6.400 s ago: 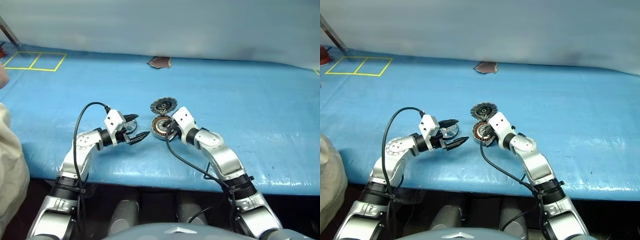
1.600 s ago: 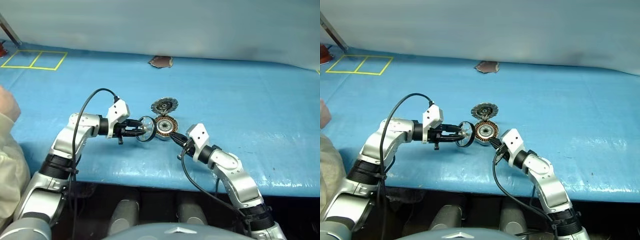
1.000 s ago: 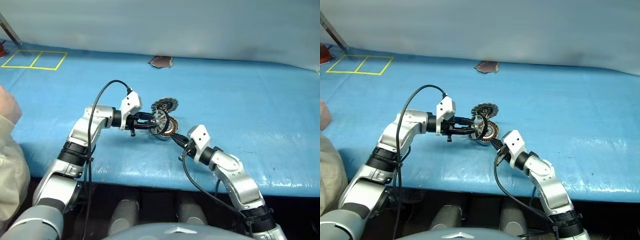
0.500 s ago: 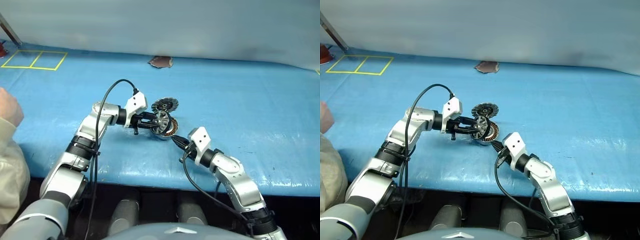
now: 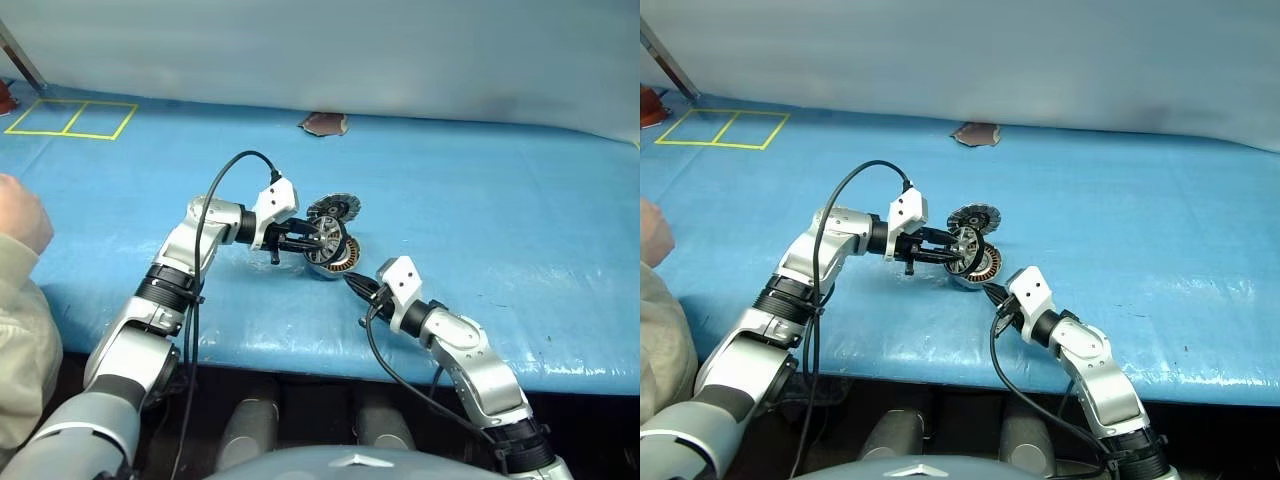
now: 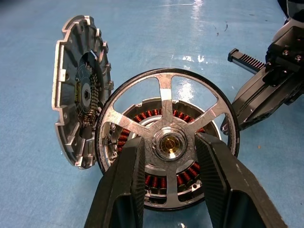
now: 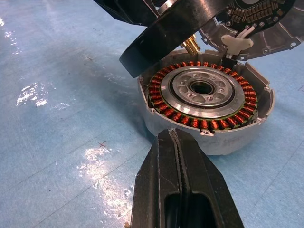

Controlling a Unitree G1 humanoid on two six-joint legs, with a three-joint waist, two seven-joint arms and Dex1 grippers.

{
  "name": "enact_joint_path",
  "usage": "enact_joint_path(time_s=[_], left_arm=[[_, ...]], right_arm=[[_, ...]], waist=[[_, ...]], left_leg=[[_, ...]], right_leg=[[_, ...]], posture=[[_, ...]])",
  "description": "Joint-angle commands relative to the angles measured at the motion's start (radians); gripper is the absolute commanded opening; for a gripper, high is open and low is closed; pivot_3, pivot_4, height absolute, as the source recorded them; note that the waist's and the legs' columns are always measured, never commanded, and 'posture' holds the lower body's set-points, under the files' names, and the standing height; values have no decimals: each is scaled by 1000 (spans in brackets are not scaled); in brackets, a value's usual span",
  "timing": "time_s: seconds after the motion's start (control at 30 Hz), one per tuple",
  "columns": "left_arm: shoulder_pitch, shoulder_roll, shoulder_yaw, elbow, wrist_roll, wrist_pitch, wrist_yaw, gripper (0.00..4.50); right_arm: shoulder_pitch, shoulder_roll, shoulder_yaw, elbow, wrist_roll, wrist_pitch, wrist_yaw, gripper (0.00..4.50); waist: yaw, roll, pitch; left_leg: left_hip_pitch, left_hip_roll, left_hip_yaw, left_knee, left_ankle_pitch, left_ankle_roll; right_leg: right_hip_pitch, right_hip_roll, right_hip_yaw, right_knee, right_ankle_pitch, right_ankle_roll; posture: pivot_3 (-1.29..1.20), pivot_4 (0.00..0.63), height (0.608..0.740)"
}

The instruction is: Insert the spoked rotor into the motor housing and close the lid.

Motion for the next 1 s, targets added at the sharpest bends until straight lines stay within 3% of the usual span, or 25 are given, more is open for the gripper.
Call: enact_joint_path(time_s=[0.03,1.0], left_arm=[[-28,-9,16,-6,-10,-18,-11,1336],[-46,-37,5,29,18,-33,-15,1336]], right_arm=[[2,5,-4,-28,6,-19,-2,0],[2,2,-4,-30,5,-13,-6,0]], waist=[[0,0,0],[-3,0,0]], left_leg=[[0,0,0,0,0,0],[0,0,0,2,0,0]], right_leg=[[0,0,0,0,0,0],[1,0,0,0,1,1]], posture=[[0,150,740],[0,150,740]])
